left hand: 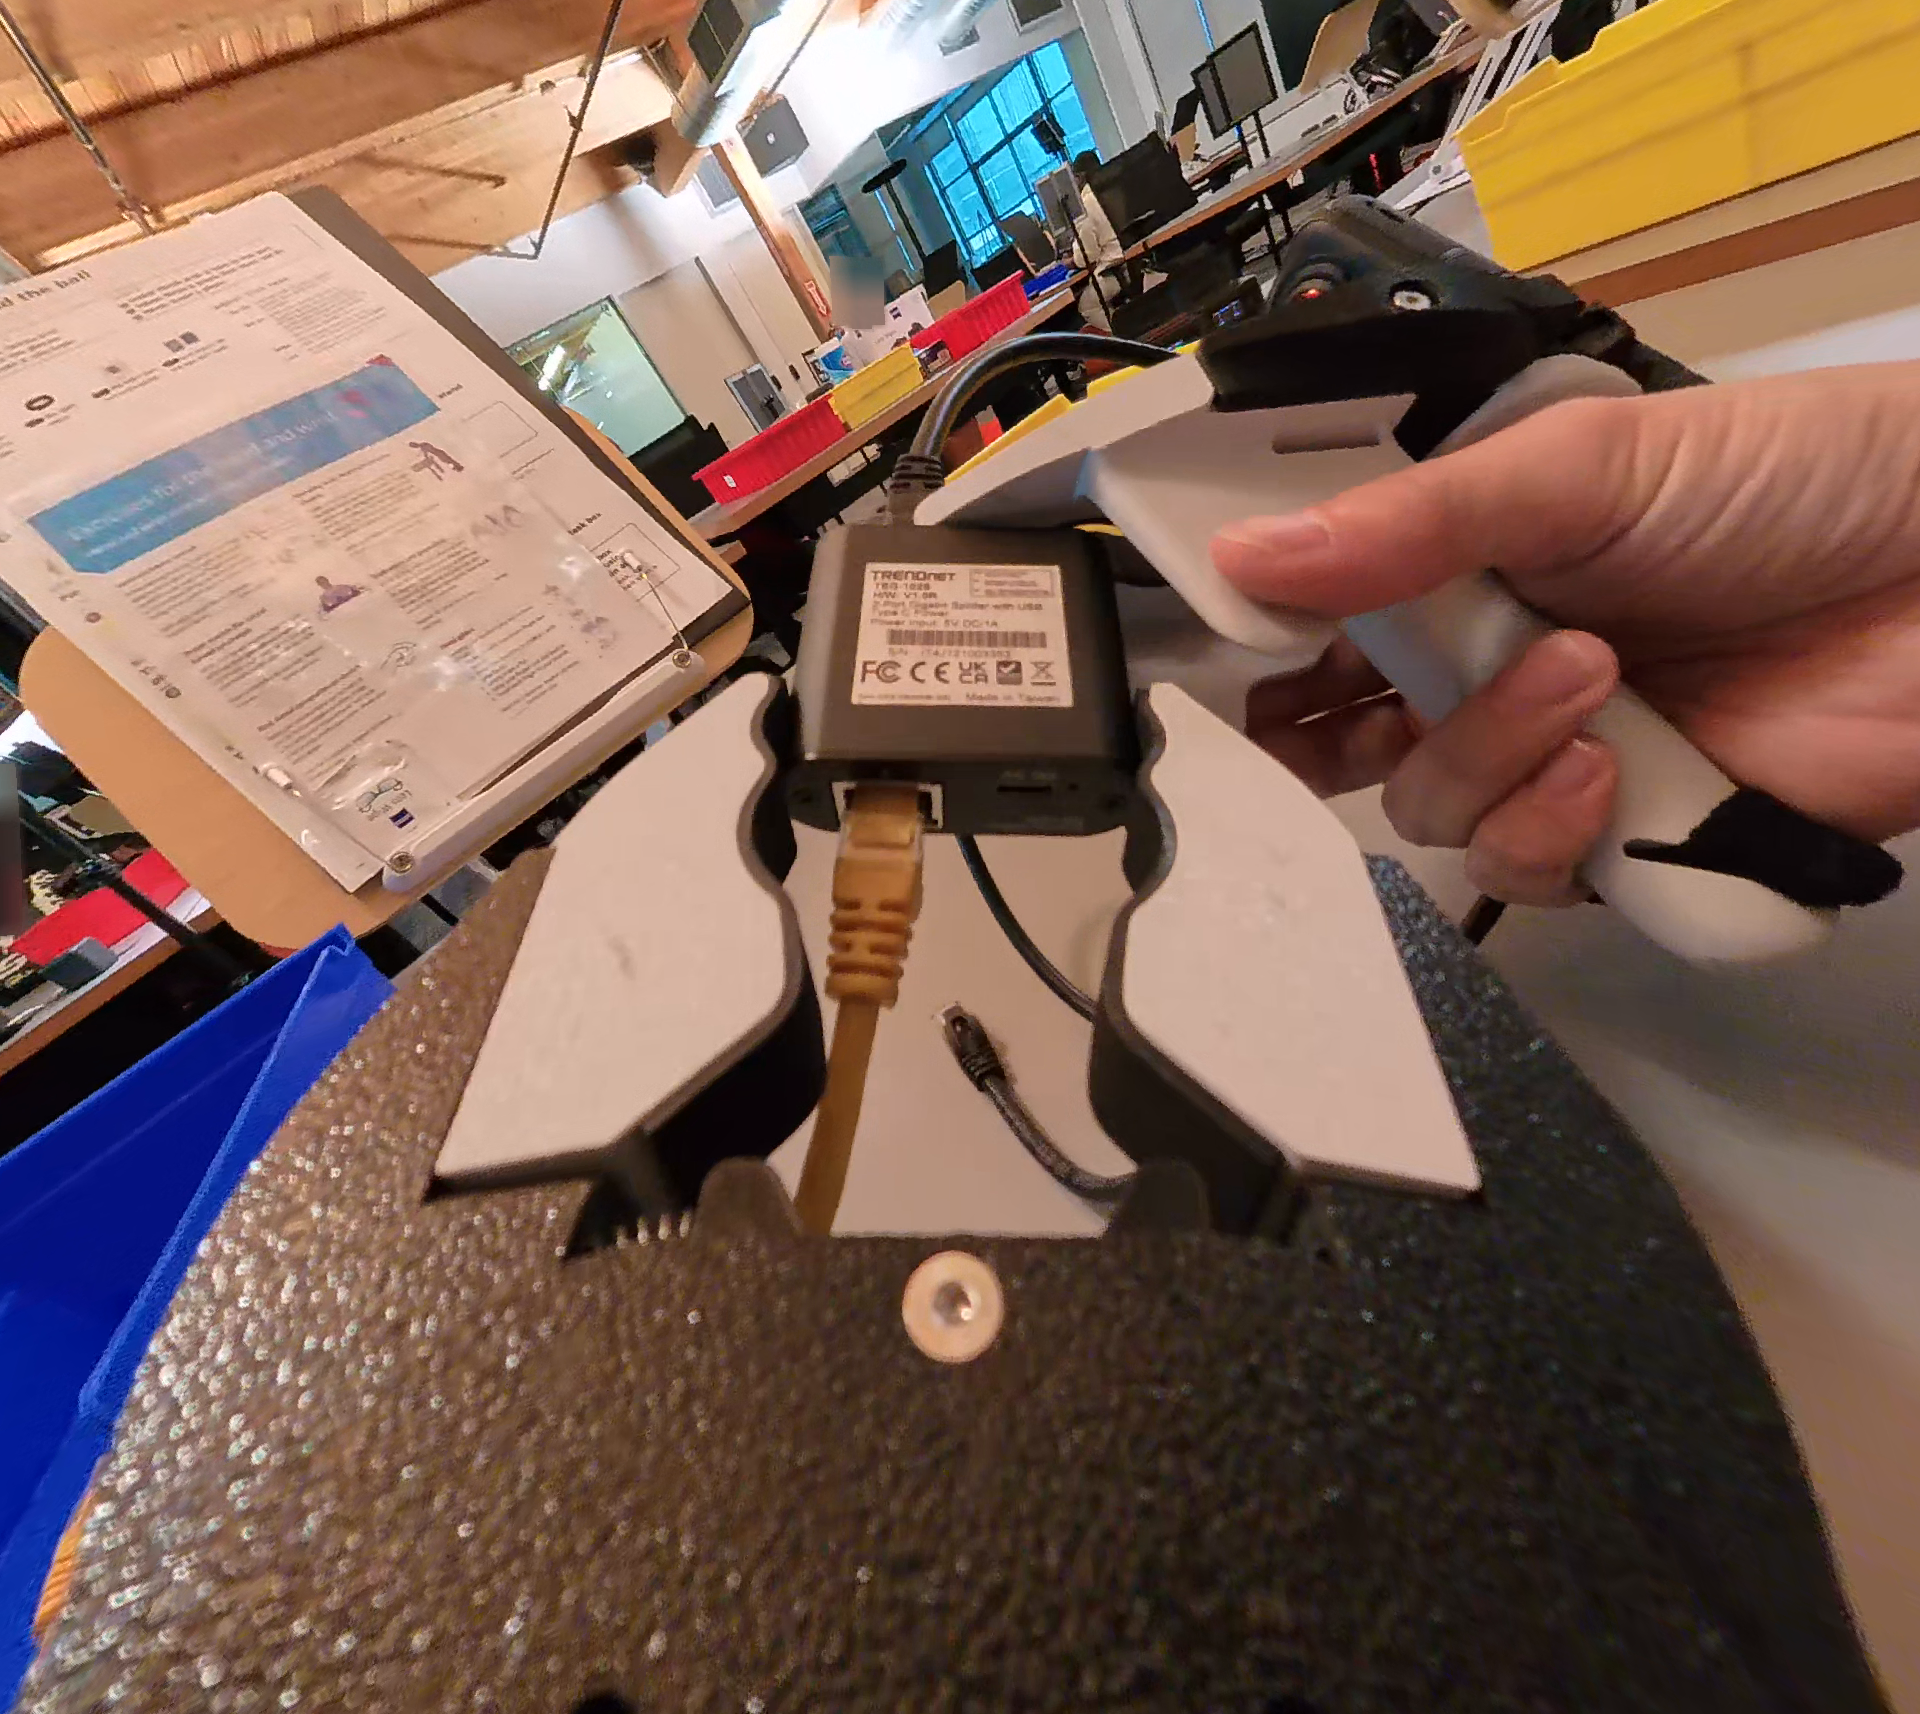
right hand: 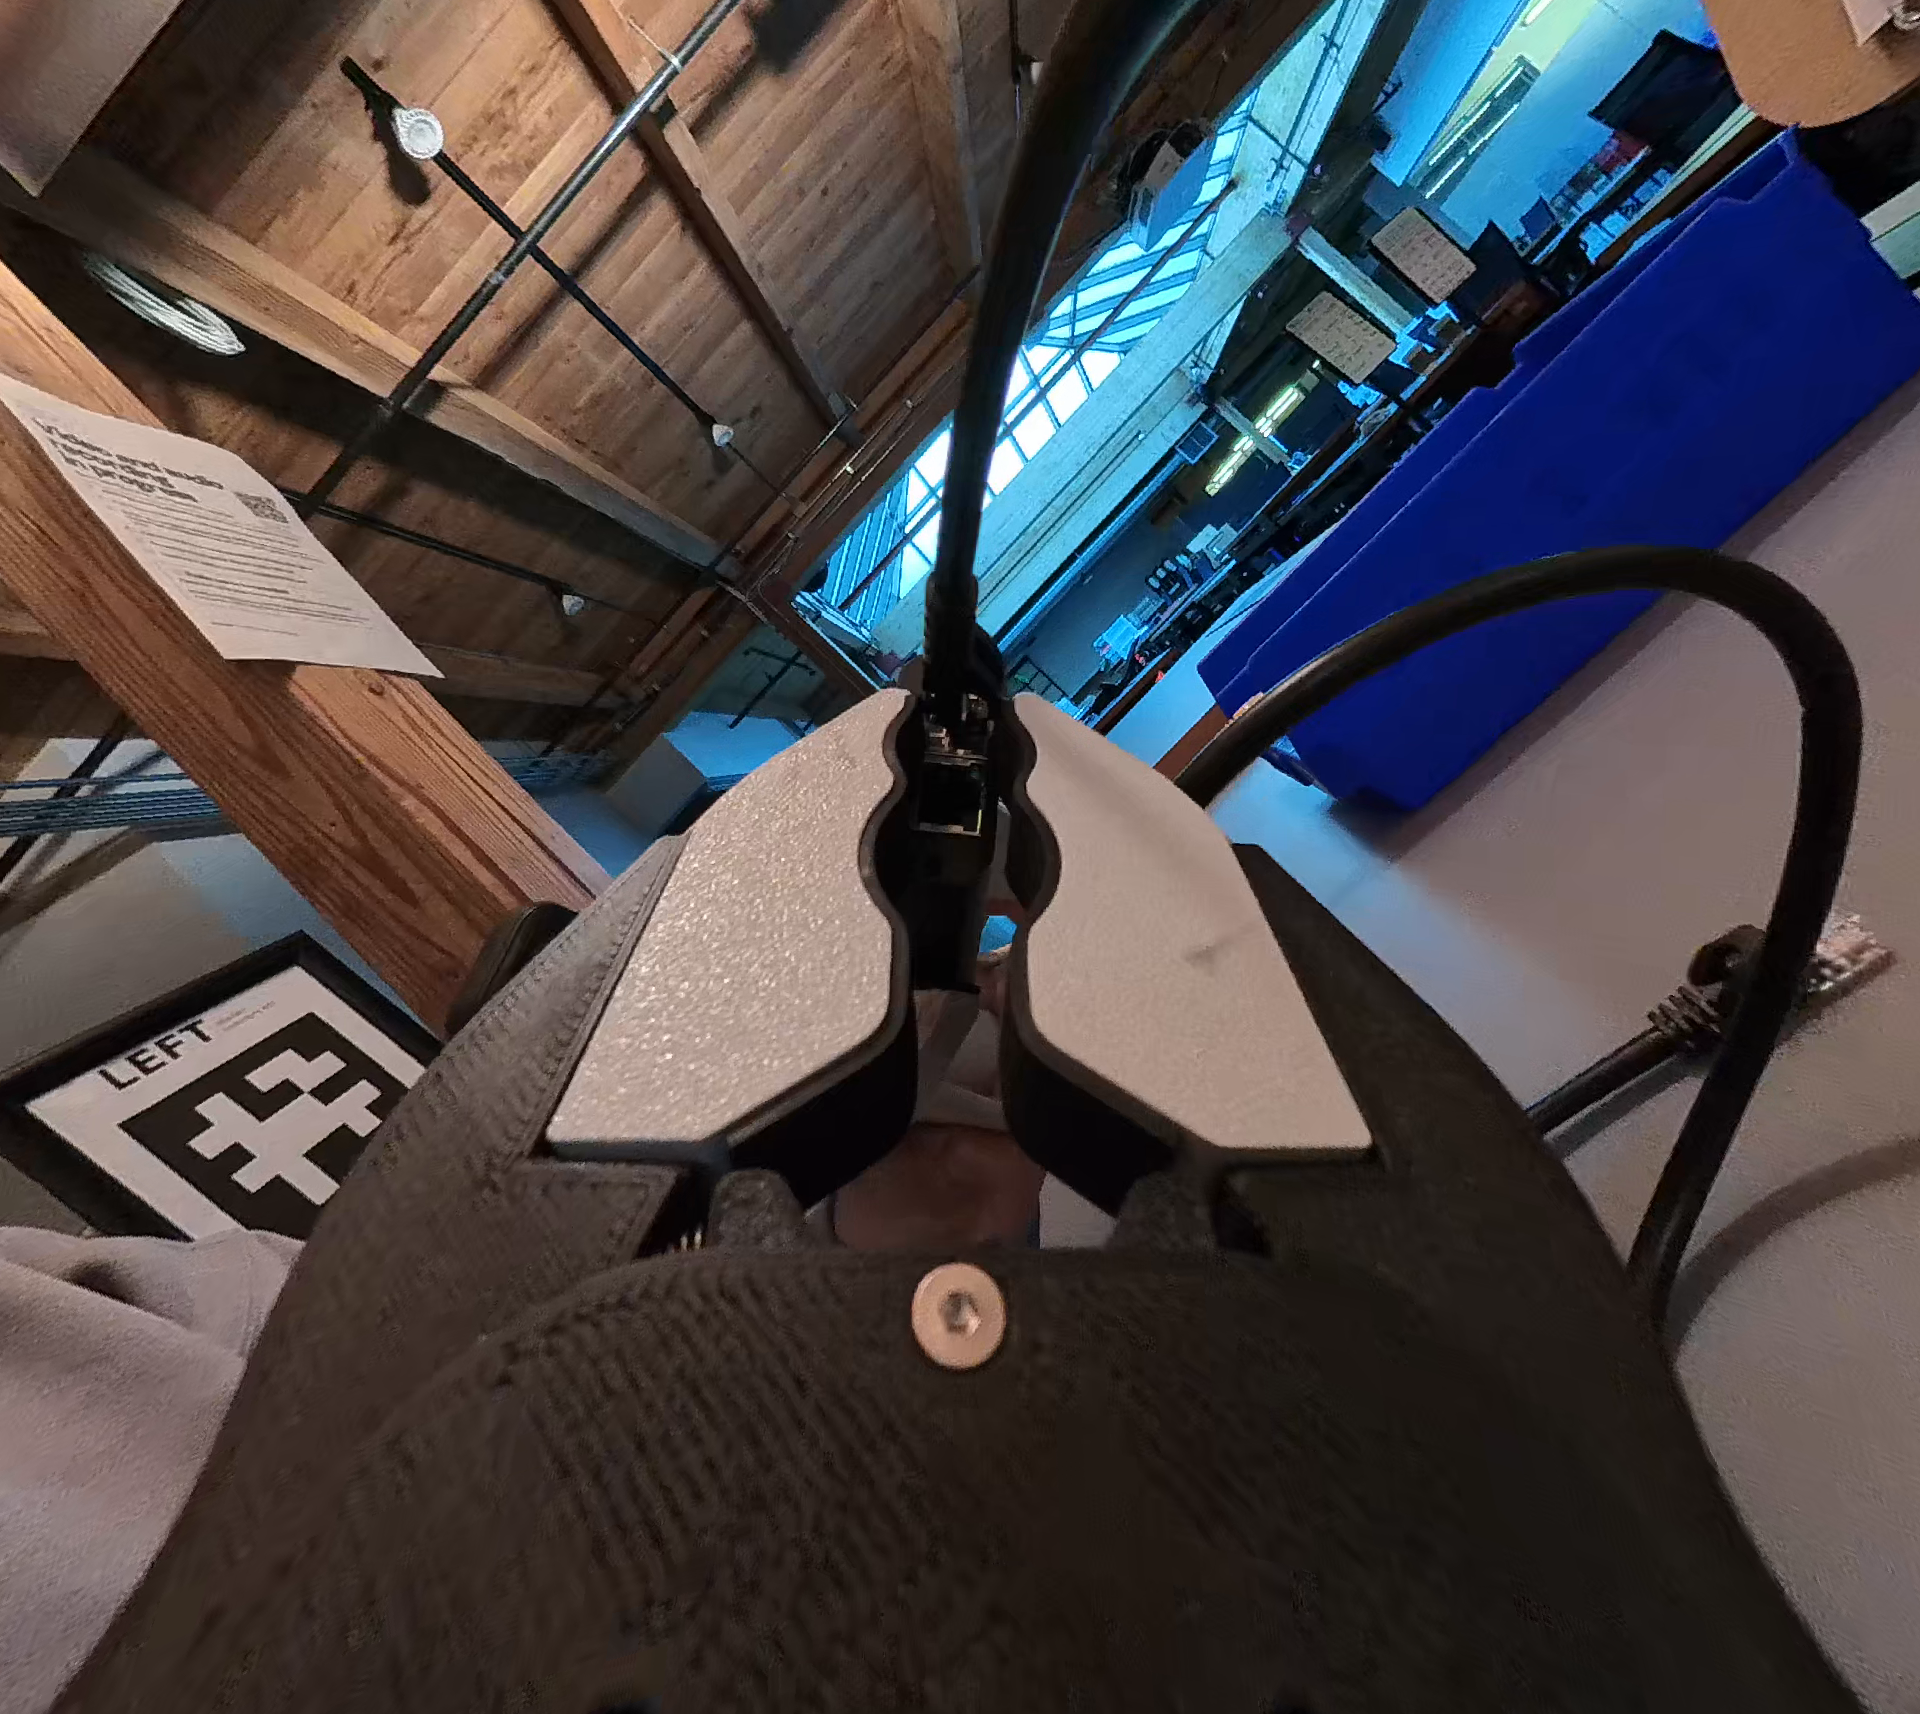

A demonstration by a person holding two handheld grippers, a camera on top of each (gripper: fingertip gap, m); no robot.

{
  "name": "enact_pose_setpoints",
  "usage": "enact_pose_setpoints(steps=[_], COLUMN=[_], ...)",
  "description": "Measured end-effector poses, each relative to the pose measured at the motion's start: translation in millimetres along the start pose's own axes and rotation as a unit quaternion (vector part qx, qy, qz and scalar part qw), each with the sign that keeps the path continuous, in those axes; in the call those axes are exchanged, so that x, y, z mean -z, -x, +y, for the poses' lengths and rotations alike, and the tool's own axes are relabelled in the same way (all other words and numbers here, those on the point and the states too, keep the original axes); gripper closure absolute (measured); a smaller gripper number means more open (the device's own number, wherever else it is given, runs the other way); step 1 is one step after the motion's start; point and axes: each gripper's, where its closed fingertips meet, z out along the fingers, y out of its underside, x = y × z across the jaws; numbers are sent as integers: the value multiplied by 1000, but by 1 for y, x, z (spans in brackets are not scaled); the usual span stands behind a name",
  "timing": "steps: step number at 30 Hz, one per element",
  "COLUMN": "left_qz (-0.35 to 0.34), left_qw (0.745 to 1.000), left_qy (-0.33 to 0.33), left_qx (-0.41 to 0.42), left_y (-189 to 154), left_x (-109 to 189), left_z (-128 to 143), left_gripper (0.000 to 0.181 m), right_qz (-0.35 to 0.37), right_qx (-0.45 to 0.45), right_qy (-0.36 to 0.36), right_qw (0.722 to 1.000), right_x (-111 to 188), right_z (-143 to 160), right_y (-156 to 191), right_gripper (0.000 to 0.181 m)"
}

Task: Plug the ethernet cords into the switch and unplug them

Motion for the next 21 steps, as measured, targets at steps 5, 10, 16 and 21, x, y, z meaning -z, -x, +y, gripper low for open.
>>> enact_pose_setpoints(steps=[5, 10, 16, 21], left_qz=[-1, -12, -64, -62], left_qw=[1000, 1000, 996, 998], left_qy=[10, 14, 31, 29], left_qx=[-2, 11, -60, -15], left_y=[-1, -1, 3, 4], left_x=[0, -1, 2, 2], left_z=[7, 10, 11, 11], left_gripper=[120, 120, 120, 120], right_qz=[18, 29, 10, 27], right_qx=[30, 52, 26, 75], right_qy=[18, 19, 23, 48], right_qw=[999, 998, 999, 996], right_x=[0, 0, -2, -4], right_z=[4, 5, 7, 8], right_y=[-4, -6, -5, -7], right_gripper=[169, 170, 170, 172])
